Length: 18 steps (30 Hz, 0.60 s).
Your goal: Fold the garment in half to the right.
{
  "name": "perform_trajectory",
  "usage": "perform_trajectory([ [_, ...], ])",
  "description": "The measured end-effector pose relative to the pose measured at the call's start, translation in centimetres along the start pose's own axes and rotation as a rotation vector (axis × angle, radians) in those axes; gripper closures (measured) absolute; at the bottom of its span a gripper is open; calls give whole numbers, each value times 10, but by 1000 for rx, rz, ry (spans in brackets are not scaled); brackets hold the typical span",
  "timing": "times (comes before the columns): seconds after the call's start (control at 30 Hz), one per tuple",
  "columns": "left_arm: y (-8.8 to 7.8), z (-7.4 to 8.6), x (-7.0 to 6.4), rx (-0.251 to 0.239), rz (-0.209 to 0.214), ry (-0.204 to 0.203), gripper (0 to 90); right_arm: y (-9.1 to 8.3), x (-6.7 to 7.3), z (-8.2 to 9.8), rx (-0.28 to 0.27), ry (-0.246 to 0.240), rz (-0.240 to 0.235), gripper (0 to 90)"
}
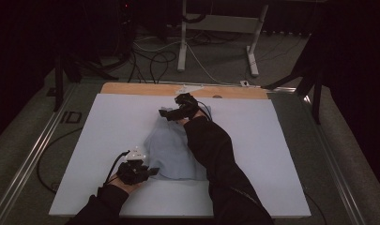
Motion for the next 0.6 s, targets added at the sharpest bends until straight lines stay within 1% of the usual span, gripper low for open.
perform_trajectory([
  [0.03,0,0,0,0,0,0,856,0,0,0,0,0,0,86],
  [0.07,-1,0,1,-1,-4,1,856,4,-2,0,10,-10,12,86],
  [0.1,0,0,0,1,3,-1,857,10,-4,1,25,0,27,86],
  [0.13,0,0,0,-3,1,-1,857,14,-5,0,29,-5,30,101],
  [0.17,0,0,0,-3,-1,5,857,21,-10,1,63,-30,71,157],
  [0.2,0,0,-1,-3,-2,7,857,21,-10,1,63,-30,71,157],
  [0.23,0,0,-1,-10,5,-1,856,31,-12,2,110,-45,82,186],
  [0.27,0,0,-1,-8,9,-1,857,34,-13,2,119,-49,98,226],
  [0.3,0,-1,-1,-9,5,9,857,34,-13,2,119,-49,98,226],
  [0.33,0,-1,-2,-10,10,0,857,40,-14,-1,111,-13,88,270],
  [0.37,0,0,-1,-12,10,-1,857,44,-17,-1,124,-7,113,305],
  [0.4,0,-1,-1,-16,6,-2,857,44,-17,-1,124,-7,113,305],
  [0.43,0,-1,-2,-13,10,0,857,49,-17,-2,133,-5,104,367],
  [0.47,0,0,-2,-12,9,9,856,51,-19,-2,146,-8,123,406],
  [0.5,1,0,-2,-11,6,8,856,51,-19,-2,146,-8,123,406],
  [0.53,0,0,-2,-11,6,9,857,56,-22,-1,152,17,123,438],
  [0.57,-1,-1,-2,-14,7,9,857,56,-22,-1,152,17,123,438],
  [0.6,-2,-2,-1,-19,7,4,856,59,-25,0,177,13,146,471],
])
Point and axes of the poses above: each handheld gripper's, and its own axes: y roughly forward along the jaws, z roughly out of its underside, x roughly to its left, the point moved 7 cm from there along y, roughly forward along the jaws, and after that the axes turned 3 degrees about -x, right-handed, at the moved point
